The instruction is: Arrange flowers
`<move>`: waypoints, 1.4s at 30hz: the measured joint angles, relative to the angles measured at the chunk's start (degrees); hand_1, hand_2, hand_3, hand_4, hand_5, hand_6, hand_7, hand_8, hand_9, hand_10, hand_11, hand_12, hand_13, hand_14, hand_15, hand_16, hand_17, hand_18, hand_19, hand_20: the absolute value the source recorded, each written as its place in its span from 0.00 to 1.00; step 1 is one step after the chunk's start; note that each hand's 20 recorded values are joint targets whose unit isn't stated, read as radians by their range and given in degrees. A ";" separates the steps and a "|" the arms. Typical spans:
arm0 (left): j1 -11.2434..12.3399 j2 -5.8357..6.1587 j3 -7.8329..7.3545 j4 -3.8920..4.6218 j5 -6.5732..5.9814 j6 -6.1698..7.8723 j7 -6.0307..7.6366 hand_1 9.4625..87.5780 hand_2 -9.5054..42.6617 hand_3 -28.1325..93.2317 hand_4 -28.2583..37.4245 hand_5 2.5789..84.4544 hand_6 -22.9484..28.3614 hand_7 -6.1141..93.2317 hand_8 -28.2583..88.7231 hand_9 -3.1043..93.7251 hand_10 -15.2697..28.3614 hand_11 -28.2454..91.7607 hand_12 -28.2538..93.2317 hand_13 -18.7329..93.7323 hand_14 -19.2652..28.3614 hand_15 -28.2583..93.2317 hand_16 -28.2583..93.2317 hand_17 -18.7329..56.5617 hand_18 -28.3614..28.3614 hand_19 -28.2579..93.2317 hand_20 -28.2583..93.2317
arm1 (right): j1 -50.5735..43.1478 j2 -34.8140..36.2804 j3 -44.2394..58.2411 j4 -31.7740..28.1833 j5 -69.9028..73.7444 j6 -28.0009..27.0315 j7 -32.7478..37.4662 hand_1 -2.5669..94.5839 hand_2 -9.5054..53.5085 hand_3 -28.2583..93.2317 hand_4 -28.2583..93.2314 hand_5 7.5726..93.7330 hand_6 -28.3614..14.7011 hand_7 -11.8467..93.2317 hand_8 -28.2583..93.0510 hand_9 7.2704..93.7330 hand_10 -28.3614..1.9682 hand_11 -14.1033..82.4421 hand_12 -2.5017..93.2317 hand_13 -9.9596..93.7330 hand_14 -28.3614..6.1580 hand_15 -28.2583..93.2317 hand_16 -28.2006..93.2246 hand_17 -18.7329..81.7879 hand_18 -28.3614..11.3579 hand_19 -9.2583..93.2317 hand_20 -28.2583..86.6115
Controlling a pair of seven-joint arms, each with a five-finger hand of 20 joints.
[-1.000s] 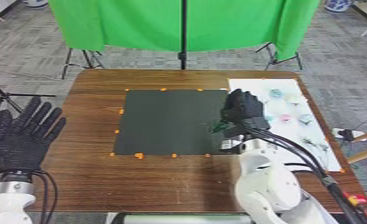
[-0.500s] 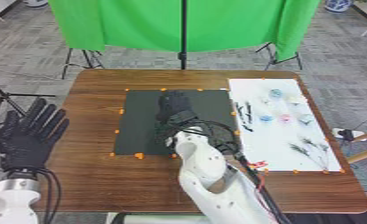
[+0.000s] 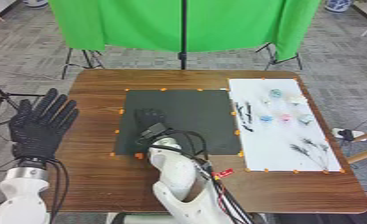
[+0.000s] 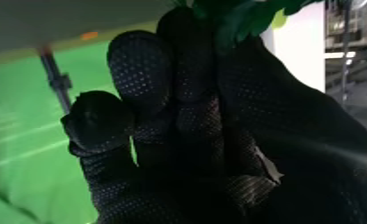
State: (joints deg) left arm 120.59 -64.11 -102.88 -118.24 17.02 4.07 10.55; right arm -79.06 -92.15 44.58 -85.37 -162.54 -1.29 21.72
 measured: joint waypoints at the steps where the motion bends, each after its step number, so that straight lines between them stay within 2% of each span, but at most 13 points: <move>1: -0.05 0.04 0.19 0.00 0.08 0.00 0.00 0.18 0.39 0.83 0.00 0.48 0.60 0.17 0.17 0.39 0.69 0.35 0.31 0.39 0.75 0.49 0.19 0.19 0.73 0.45 0.32 | -0.09 -0.45 0.01 0.46 -0.37 -0.02 -0.08 0.66 0.00 0.87 0.00 0.84 0.64 0.49 0.39 0.96 0.62 0.32 0.55 0.87 0.65 0.63 0.64 0.64 0.02 1.00 0.68; 6: 0.01 0.05 0.43 -0.06 2.25 0.04 -0.01 0.18 0.39 0.83 0.00 0.48 0.60 0.18 0.16 0.39 0.69 0.36 0.31 0.39 0.74 0.49 0.19 0.18 0.73 0.46 0.32 | -0.82 -1.32 0.02 1.24 -2.50 0.28 -0.83 0.67 0.00 0.85 0.00 0.81 0.63 0.51 0.38 0.95 0.61 0.33 0.55 0.86 0.64 0.64 0.63 0.63 0.03 1.00 0.67; 8: 0.00 0.05 0.56 -0.06 2.50 0.04 -0.01 0.18 0.39 0.83 0.00 0.48 0.60 0.18 0.16 0.39 0.69 0.36 0.31 0.39 0.75 0.49 0.19 0.18 0.73 0.46 0.32 | -1.14 -1.62 0.32 1.74 -3.52 0.45 -1.18 0.68 0.00 0.84 0.00 0.81 0.63 0.51 0.38 0.95 0.61 0.33 0.55 0.86 0.64 0.64 0.63 0.63 0.03 1.00 0.66; 12: -0.18 0.05 0.96 -0.01 2.51 0.03 -0.01 0.18 0.39 0.83 0.00 0.48 0.60 0.18 0.16 0.39 0.69 0.36 0.31 0.39 0.75 0.49 0.19 0.18 0.73 0.46 0.32 | -1.59 -2.56 1.61 2.70 -4.72 0.46 -1.95 0.68 0.00 0.85 0.00 0.80 0.64 0.53 0.37 0.94 0.61 0.34 0.54 0.85 0.63 0.64 0.63 0.63 0.03 1.00 0.66; 17: -0.65 0.04 1.31 0.24 2.43 0.03 -0.01 0.18 0.39 0.83 0.00 0.48 0.60 0.18 0.16 0.39 0.70 0.36 0.31 0.39 0.75 0.49 0.19 0.18 0.74 0.46 0.32 | -1.63 -3.40 2.50 3.34 -4.70 0.44 -1.76 0.64 0.00 0.84 0.00 0.71 0.62 0.58 0.35 0.89 0.59 0.39 0.54 0.83 0.58 0.68 0.61 0.63 0.03 1.00 0.65; 22: -0.73 -0.01 1.15 0.25 2.43 -0.03 -0.01 0.18 0.37 0.83 0.00 0.48 0.60 0.18 0.16 0.39 0.70 0.36 0.32 0.39 0.75 0.50 0.19 0.18 0.74 0.46 0.32 | -1.29 -3.29 2.12 3.32 -3.42 0.26 -0.22 0.58 0.00 0.83 0.00 0.65 0.60 0.61 0.32 0.85 0.56 0.43 0.52 0.81 0.48 0.72 0.56 0.62 0.03 1.00 0.66; 26: -0.48 -0.10 0.81 0.18 2.43 -0.06 -0.01 0.20 0.33 0.83 0.00 0.48 0.60 0.18 0.16 0.39 0.70 0.36 0.32 0.39 0.74 0.50 0.19 0.17 0.75 0.47 0.32 | -1.20 -3.09 1.88 3.07 -2.26 0.09 0.20 0.51 0.00 0.84 0.00 0.63 0.57 0.59 0.32 0.79 0.48 0.54 0.43 0.80 0.43 0.75 0.50 0.62 0.02 1.00 0.66; 35: 0.06 -0.28 0.63 0.12 2.41 -0.05 -0.01 0.21 0.31 0.83 0.00 0.48 0.61 0.18 0.16 0.39 0.69 0.37 0.32 0.39 0.74 0.50 0.19 0.17 0.75 0.47 0.32 | -1.24 -2.89 1.70 2.50 -0.75 -0.71 0.93 0.44 0.00 0.87 0.00 0.62 0.52 0.57 0.27 0.76 0.37 0.61 0.33 0.79 0.41 0.76 0.50 0.61 0.02 1.00 0.66; 37: 0.20 -0.41 0.53 0.03 2.40 -0.05 0.00 0.21 0.32 0.83 0.00 0.48 0.61 0.18 0.16 0.39 0.69 0.37 0.32 0.39 0.74 0.50 0.19 0.17 0.76 0.48 0.32 | -1.24 -3.02 2.07 2.37 0.80 -0.69 1.96 0.43 0.00 0.87 0.00 0.62 0.51 0.57 0.24 0.75 0.36 0.61 0.33 0.78 0.41 0.76 0.49 0.61 0.02 1.00 0.66; 40: 0.72 -0.99 -0.08 -0.35 2.35 -0.07 0.01 0.20 0.33 0.83 0.00 0.48 0.60 0.18 0.16 0.39 0.69 0.37 0.32 0.39 0.74 0.50 0.19 0.17 0.76 0.48 0.32 | -1.36 -3.12 3.14 1.19 5.75 -0.66 4.78 0.42 0.00 0.88 0.00 0.61 0.48 0.57 0.11 0.73 0.32 0.61 0.32 0.77 0.38 0.77 0.49 0.61 0.01 1.00 0.66; 42: 1.22 -1.56 -0.76 -0.68 2.34 -0.07 0.05 0.20 0.34 0.83 0.00 0.48 0.61 0.18 0.16 0.39 0.69 0.37 0.32 0.39 0.74 0.50 0.19 0.17 0.76 0.48 0.32 | -1.44 -3.00 4.24 -0.99 10.64 -0.86 7.25 0.42 0.00 0.88 0.00 0.60 0.46 0.56 0.10 0.72 0.28 0.60 0.32 0.76 0.36 0.77 0.49 0.61 0.01 1.00 0.66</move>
State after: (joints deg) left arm 121.81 -65.67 -103.64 -118.92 19.36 4.00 10.60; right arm -80.50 -95.15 48.82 -86.36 -151.90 -2.15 28.97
